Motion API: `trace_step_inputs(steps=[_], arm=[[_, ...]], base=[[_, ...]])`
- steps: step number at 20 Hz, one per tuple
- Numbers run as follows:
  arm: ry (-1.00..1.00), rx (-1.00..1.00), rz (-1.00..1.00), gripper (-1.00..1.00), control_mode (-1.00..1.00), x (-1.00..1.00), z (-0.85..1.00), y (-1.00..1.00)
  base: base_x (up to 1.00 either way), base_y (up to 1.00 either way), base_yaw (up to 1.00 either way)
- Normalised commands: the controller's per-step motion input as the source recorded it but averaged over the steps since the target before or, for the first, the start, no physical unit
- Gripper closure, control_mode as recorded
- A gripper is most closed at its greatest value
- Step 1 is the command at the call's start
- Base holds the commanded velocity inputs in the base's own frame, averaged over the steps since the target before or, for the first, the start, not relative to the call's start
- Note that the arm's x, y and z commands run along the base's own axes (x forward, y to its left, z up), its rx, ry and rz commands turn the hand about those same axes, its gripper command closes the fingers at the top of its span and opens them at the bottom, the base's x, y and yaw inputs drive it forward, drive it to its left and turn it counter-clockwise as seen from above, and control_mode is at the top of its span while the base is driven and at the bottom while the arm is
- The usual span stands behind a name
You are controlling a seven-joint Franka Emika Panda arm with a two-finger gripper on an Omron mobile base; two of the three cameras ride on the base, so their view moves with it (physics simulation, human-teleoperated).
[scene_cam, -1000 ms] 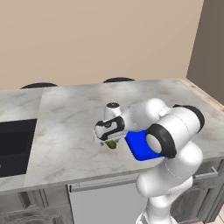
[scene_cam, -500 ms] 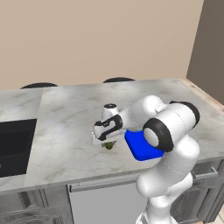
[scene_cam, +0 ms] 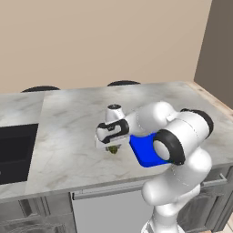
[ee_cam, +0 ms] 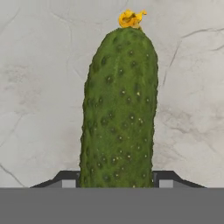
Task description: Place the two vegetables and bowl onto the tray for setting up a vegetable dip station.
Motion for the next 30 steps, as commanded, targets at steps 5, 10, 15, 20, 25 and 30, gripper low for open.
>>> trace_step_inputs(steps=[5,10,15,20,25,30], arm=[[-0.04,0.0,0.0,1.0,-1.0,-0.31,0.28,-0.01],[-0.04,0.0,0.06,1.0,-1.0,-0.31,0.24,-0.06],[0.0,0.0,0.12,1.0,-1.0,-0.33,0.14,-0.2],[0.0,0.01,0.0,1.0,-1.0,-0.34,0.16,-0.18],[-0.02,0.01,-0.01,1.0,-1.0,-0.33,0.17,-0.16],[-0.02,0.06,-0.11,1.0,-1.0,-0.37,0.18,-0.2]], base=[[0.0,0.0,0.0],[0.0,0.0,0.0],[0.0,0.0,0.0],[0.0,0.0,0.0],[0.0,0.0,0.0],[0.0,0.0,0.0]])
